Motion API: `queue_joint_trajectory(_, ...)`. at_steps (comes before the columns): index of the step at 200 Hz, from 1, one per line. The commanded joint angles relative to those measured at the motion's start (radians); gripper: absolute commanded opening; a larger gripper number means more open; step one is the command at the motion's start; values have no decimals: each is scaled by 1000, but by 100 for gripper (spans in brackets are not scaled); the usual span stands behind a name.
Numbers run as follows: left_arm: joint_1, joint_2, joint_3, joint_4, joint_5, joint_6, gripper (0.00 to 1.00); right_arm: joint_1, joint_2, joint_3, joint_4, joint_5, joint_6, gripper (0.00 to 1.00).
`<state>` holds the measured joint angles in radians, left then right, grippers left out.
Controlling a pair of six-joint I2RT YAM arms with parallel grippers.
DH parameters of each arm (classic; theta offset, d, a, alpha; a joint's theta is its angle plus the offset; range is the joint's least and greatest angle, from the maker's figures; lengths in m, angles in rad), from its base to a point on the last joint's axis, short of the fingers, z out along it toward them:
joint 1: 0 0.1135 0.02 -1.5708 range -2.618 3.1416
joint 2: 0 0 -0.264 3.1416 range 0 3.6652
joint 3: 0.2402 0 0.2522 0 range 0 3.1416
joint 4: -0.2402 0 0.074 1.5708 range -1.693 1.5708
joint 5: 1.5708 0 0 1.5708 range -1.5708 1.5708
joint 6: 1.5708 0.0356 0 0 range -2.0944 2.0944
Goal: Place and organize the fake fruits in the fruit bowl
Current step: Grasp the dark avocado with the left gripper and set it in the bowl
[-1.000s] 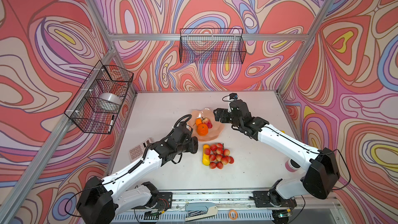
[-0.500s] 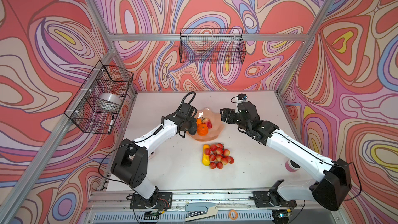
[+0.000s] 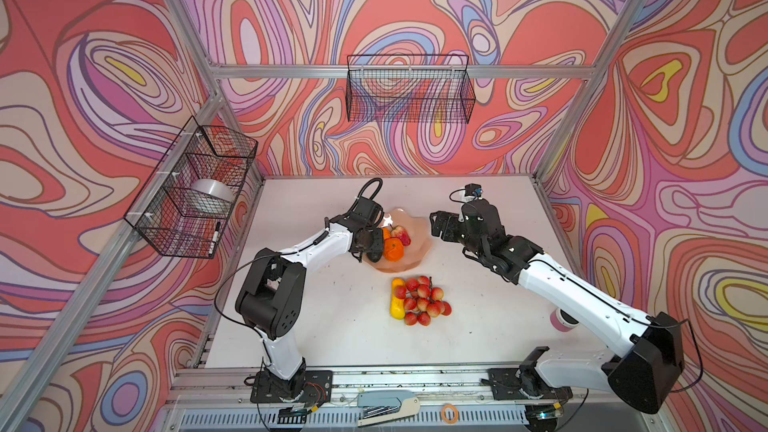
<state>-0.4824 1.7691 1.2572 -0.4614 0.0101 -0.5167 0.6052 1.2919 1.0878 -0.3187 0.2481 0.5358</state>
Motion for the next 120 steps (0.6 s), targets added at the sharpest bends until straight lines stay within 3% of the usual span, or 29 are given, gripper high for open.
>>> queue_joint_trajectory(1, 7, -80, 3, 27, 2, -18, 69, -5, -14, 3, -13, 21, -11, 96)
queue_joint_trajectory(45, 8, -340, -106, -6, -20, -23, 70, -7, -1, 5, -8, 36, -22, 96)
queue_joint_trajectory(84, 2, -603, -347, 5, 96, -114, 70, -13, 44, 32, 10, 48, -38, 96)
queue_joint_trajectory(98, -40, -678, -437, 40, 121, -160, 70, -16, 69, 52, 14, 48, -41, 96)
queue_joint_trajectory(120, -166, -724, -520, 34, 69, -191, 70, -18, 98, 70, 42, 23, -38, 97)
